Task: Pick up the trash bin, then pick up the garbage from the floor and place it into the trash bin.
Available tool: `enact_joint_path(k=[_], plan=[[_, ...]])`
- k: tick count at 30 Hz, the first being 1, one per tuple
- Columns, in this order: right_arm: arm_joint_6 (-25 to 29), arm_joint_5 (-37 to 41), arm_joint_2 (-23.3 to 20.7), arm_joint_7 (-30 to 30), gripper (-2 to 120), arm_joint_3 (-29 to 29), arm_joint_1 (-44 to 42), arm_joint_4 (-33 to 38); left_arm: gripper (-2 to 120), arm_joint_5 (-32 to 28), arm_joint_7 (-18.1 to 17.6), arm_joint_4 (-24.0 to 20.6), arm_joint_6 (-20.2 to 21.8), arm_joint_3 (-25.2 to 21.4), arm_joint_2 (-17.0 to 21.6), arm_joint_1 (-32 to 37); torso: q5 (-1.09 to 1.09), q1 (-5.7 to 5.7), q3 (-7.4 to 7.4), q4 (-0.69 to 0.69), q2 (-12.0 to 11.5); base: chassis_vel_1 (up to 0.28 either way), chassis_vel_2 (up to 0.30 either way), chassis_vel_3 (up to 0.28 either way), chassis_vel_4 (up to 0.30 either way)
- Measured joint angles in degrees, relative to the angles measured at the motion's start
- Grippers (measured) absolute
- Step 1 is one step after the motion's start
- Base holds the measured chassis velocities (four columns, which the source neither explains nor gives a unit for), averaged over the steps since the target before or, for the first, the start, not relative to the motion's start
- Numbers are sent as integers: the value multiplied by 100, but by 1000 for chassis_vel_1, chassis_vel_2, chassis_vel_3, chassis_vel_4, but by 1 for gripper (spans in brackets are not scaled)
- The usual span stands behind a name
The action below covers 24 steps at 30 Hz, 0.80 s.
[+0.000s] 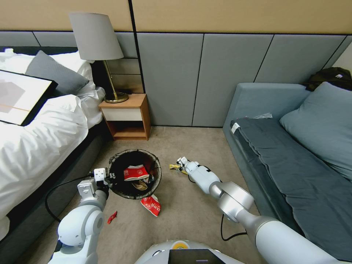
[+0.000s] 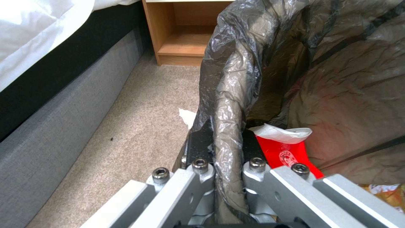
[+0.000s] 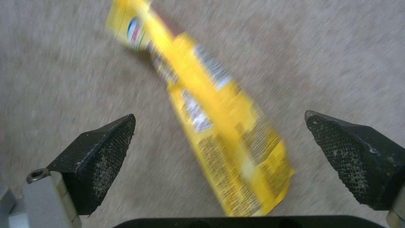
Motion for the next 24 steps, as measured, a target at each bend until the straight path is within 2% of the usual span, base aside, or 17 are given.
enact_joint_path(k=[13,15,18,19,21,24], plan=[[7,-20,2,-21,100,16,-55,-86,0,14,17,15,0,-1,-24,-2,0,0,0,0,0,0,0,0,0],[7,-24,1,-25,96,21,-54,-86,0,15,20,15,0,-1,-29,-3,0,0,0,0,0,0,0,0,0],[3,-31,0,-42,83,30,-28,-96,0,23,23,15,0,-1,-42,-5,0,0,0,0,0,0,0,0,0],[3,-31,0,-42,83,30,-28,-96,0,23,23,15,0,-1,-42,-5,0,0,0,0,0,0,0,0,0],[1,-48,-10,-85,72,31,-5,-105,0,23,25,14,0,-1,-54,-6,0,0,0,1,0,0,0,0,0],[0,-50,-33,-118,63,39,3,-110,0,25,25,14,0,1,-60,-9,0,0,0,1,0,0,0,0,0]])
